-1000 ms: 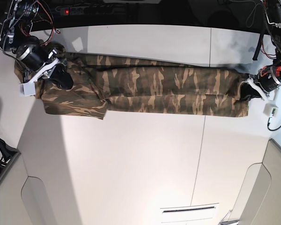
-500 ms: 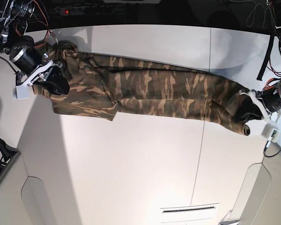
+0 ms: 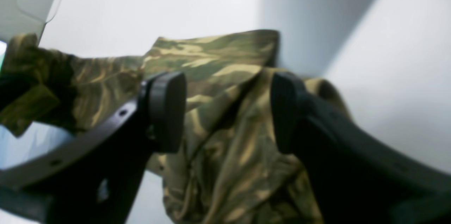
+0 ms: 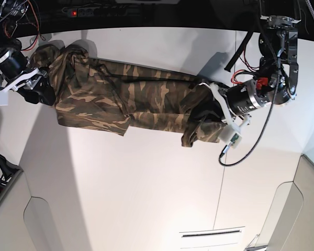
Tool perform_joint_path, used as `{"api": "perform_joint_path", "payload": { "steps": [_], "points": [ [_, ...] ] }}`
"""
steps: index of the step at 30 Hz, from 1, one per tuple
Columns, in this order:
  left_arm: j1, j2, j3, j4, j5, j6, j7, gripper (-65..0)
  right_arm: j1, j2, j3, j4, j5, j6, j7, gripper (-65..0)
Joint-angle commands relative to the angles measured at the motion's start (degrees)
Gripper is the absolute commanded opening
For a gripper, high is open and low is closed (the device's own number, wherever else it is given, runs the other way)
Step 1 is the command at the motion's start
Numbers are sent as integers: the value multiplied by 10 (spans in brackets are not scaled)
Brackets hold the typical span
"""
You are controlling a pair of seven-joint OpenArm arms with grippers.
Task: Fold the T-shirt properly
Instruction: 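Carry the strip end with the left gripper toward the right gripper, folding it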
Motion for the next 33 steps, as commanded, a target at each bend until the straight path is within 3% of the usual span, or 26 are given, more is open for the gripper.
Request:
{"api": "perform_joint_path", "payload": {
  "steps": [1, 5, 6, 9, 11, 14, 20, 27, 33],
  "points": [
    [-8, 4, 8, 9, 0, -4, -28, -650, 1, 7, 11, 10, 11, 4, 10, -275],
    [-8, 35, 42, -4, 51, 4, -73, -650, 1, 25, 17, 2, -11, 0, 17, -274],
    [-8, 43, 48, -11, 52, 10, -73, -607, 1, 33, 17, -2, -17, 0, 20, -274],
    [-8, 64, 68, -34, 52, 11, -73, -395, 1, 52, 17, -26, -32, -1, 39, -274],
    [-8, 77, 80, -47, 52, 11, -80, -323, 1, 62, 17, -51, -37, -1, 52, -274],
    [-7, 96, 90, -54, 52, 11, -82, -319, 1, 72, 17, -93, -41, 0, 71, -209],
    [-8, 104, 90, -54, 50, 11, -81, -319, 1, 72, 1, -160, -44, 4, 77, -209],
    [-8, 104, 83, -54, 53, 9, -81, -319, 1, 67, -37, -191, 53, 4, 41, -210],
    [-8, 95, 43, -52, 53, 8, -79, -319, 1, 67, -56, -191, 59, 9, 38, -211]
  ]
}}
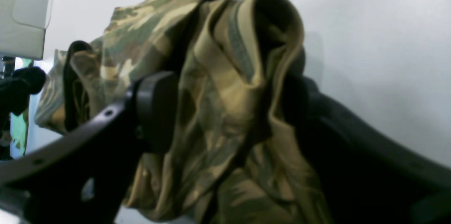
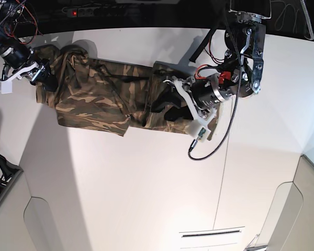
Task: Fold the T-shirt properly
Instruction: 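Carry the strip end with the left gripper toward the right gripper, folding it, then grasp the folded bundle with the right gripper and fold it over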
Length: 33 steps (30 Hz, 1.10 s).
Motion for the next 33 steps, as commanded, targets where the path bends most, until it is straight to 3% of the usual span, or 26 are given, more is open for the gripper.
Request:
{"api": "perform_joint_path", "payload": {
  "steps": [1, 3, 5, 9, 10, 18, 27, 33],
  "points": [
    [-8, -6, -13, 14, -12, -11, -8, -319, 1, 7, -6, 5, 3, 4, -2, -211],
    [-7, -8, -37, 26, -12, -26, 5, -320, 1, 7, -19, 5, 0, 4, -1, -220],
    [-7, -8, -61, 41, -12, -26, 13, -320, 1, 7, -31, 5, -7, 3, 1, -292],
    [-7, -8, -93, 63, -12, -26, 15, -320, 6, 8, -37, 5, -9, 3, 13, -615],
    [-8, -8, -101, 63, -12, -26, 17, -320, 10, 8, -36, 5, -17, 3, 17, -650],
    [-2, -17, -186, 63, -6, -25, 48, -320, 49, 18, -10, 5, -54, 3, 14, -650],
    [49, -33, -200, 49, -5, -23, 28, -320, 100, 105, -6, 7, -49, 3, -4, -650],
    [69, -33, -198, 8, -12, -23, 11, -320, 165, 117, -6, 16, 11, 4, -81, -650]
  ]
}}
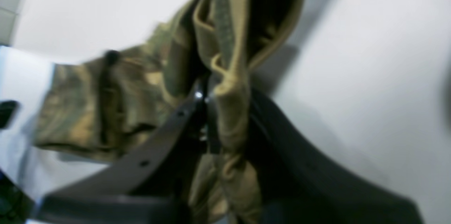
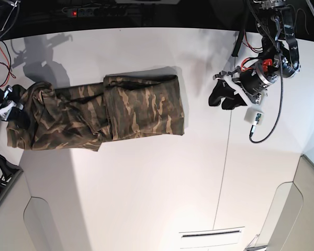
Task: Fold the T-shirt properly
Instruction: 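Grasp the folded bundle with the right gripper and fold it over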
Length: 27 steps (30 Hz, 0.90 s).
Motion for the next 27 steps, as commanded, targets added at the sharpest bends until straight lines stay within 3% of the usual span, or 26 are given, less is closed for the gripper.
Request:
{"api": "perform_joint_path", "payload": {
  "steps": [1, 5, 9, 15, 19, 22, 23, 24, 27],
  "points": [
    [-4, -5, 1, -1, -16, -4, -10, -320, 17, 8, 4, 17, 19, 4, 13, -650],
    [-5, -5, 26, -31, -16, -4, -12, -320, 36, -12, -1, 64, 30, 4, 5, -650],
    [-5, -5, 63, -48, -15, -4, -29, -320, 34, -58, -41, 148, 22, 4, 3, -650],
    [-5, -5, 102, -49, -15, -4, -49, -320, 28, -147, -170, 211, -40, 4, 5, -650],
    [-5, -5, 103, -49, -15, -4, -48, -320, 12, -183, -272, 202, -115, 2, 37, -650],
    [-5, -5, 103, -49, -15, -4, -49, -320, 2, -189, -358, 184, -152, -6, 78, -365],
    [-5, -5, 103, -49, -15, -4, -49, -320, 2, -190, -386, 177, -163, -6, 88, -296],
    [-5, -5, 102, -49, -15, -4, -49, -320, 4, -190, -415, 172, -175, -6, 98, -258],
    [-5, -5, 93, -49, -15, -4, -45, -320, 4, -190, -483, 172, -195, -6, 108, -254]
  ]
}}
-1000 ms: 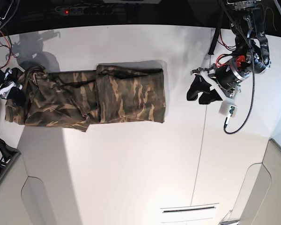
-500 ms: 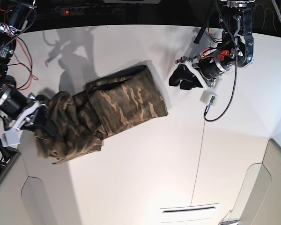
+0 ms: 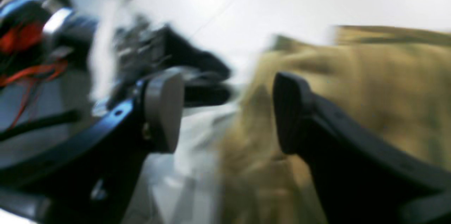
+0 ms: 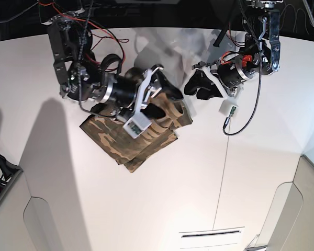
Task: Fold the T-shirt properly
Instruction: 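Grasp the folded bundle with the right gripper and fold it over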
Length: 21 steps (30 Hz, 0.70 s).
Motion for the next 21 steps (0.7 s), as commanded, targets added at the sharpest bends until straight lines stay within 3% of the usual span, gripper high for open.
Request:
{"api": "perform_joint_path", "payload": {
  "steps": [1, 6, 11, 13, 17, 19, 21],
  "points": [
    [-5, -3, -9, 7, -10, -4, -6, -320, 9, -2, -12, 9, 6, 3, 18, -254],
    [-4, -3, -58, 12, -24, -11, 10, -338, 10, -7, -33, 11, -17, 2, 24, -254],
    [-4, -3, -120, 45, -116, -63, 70, -530, 22, -8, 13, 37, -23, 2, 28, -256],
    [-3, -3, -125, 77, -144, -63, 94, -625, 34, -8, 48, 46, -23, 1, 31, -256],
    [7, -3, -95, 166, -153, -63, 99, -650, 69, -8, 125, 47, -23, -3, 43, -259],
    [12, -3, -62, 199, -142, -63, 92, -650, 87, -8, 160, 47, -24, -7, 43, -363],
    [14, -3, -24, 210, -122, -63, 75, -650, 101, -8, 188, 46, -35, -12, 43, -548]
  ]
}}
